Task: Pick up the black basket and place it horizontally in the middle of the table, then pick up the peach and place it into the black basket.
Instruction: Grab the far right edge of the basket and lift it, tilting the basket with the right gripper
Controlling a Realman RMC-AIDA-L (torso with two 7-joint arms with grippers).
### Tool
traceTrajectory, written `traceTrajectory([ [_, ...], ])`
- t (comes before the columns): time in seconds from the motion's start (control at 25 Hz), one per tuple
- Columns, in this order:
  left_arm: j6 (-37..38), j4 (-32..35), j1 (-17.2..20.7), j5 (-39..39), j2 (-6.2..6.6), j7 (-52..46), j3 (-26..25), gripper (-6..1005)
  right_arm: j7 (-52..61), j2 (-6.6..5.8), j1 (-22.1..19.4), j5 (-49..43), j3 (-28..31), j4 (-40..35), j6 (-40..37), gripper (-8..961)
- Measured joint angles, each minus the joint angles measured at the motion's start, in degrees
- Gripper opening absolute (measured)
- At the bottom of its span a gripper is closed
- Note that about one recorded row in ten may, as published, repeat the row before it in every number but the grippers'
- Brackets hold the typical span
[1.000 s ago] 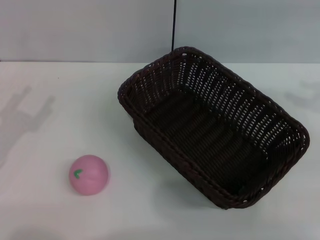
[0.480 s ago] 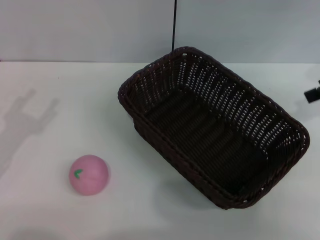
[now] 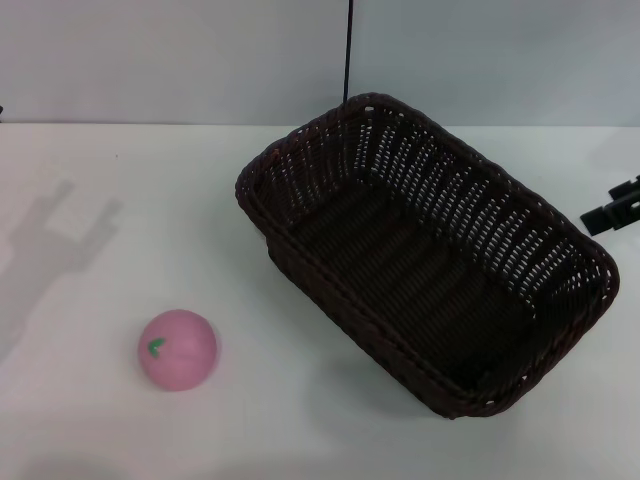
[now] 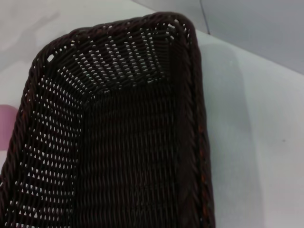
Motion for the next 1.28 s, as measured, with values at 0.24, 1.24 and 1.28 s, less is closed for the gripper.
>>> traceTrajectory([
  [0.24, -0.1, 0.0, -0.5, 0.0, -0.03, 0.1, 0.1, 795, -3.3, 1.13, 0.0, 0.4, -0.1, 4.8, 2.8, 784],
  [1.24, -0.7, -0.5, -1.1, 0.1, -0.04, -0.1, -0.1, 794, -7.7, 3.71, -1.5, 0.4, -0.1, 9.2, 9.3, 332],
  [1.28, -0.7, -0.5, -1.0, 0.1, -0.04, -0.1, -0.1, 794, -7.8, 3.75, -1.7, 0.4, -0.1, 9.1, 9.3, 298],
])
